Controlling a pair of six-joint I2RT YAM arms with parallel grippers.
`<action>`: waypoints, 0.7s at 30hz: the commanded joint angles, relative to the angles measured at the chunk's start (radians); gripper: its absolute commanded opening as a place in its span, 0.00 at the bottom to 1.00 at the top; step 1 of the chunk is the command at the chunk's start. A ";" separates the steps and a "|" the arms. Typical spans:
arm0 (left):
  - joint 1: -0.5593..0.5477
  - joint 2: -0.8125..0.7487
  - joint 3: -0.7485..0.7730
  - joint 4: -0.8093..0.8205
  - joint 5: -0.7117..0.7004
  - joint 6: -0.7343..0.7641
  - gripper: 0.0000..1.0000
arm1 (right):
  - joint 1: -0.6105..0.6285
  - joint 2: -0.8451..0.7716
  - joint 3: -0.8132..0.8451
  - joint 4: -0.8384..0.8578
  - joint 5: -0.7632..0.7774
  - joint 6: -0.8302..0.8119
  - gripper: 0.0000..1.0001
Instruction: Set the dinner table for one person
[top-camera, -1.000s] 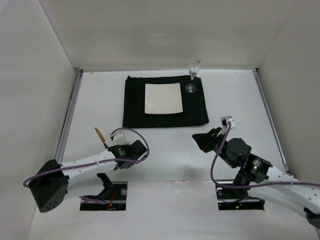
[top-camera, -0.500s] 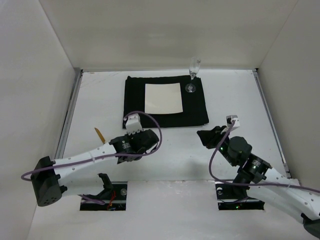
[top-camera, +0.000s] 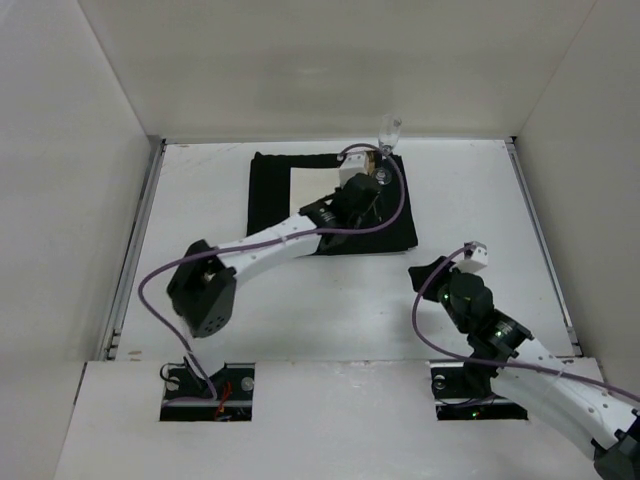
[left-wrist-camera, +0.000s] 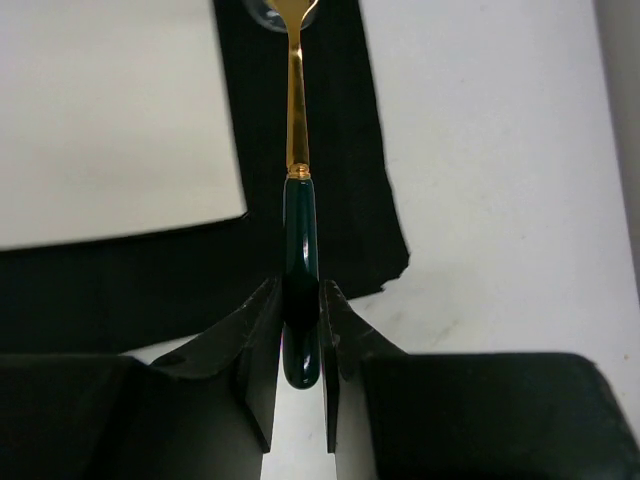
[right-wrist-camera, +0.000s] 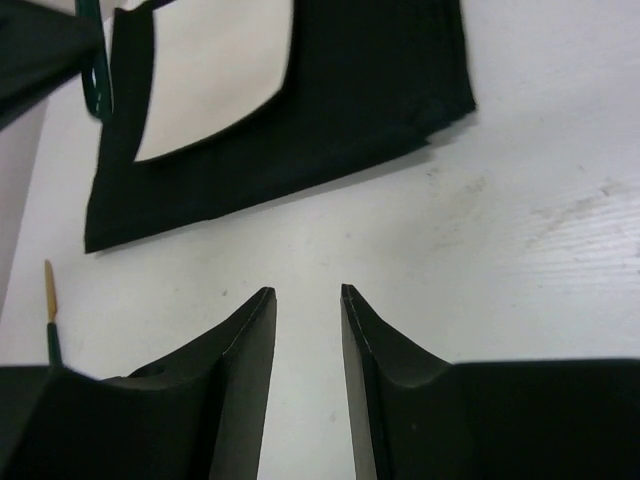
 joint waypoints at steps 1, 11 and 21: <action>0.007 0.116 0.142 0.113 0.103 0.054 0.03 | -0.036 -0.001 -0.012 0.005 0.023 0.079 0.38; 0.017 0.388 0.357 0.124 0.135 -0.012 0.03 | -0.033 0.049 -0.019 0.018 0.058 0.090 0.37; 0.030 0.452 0.343 0.164 0.088 -0.086 0.03 | -0.017 0.098 -0.028 0.048 0.078 0.092 0.37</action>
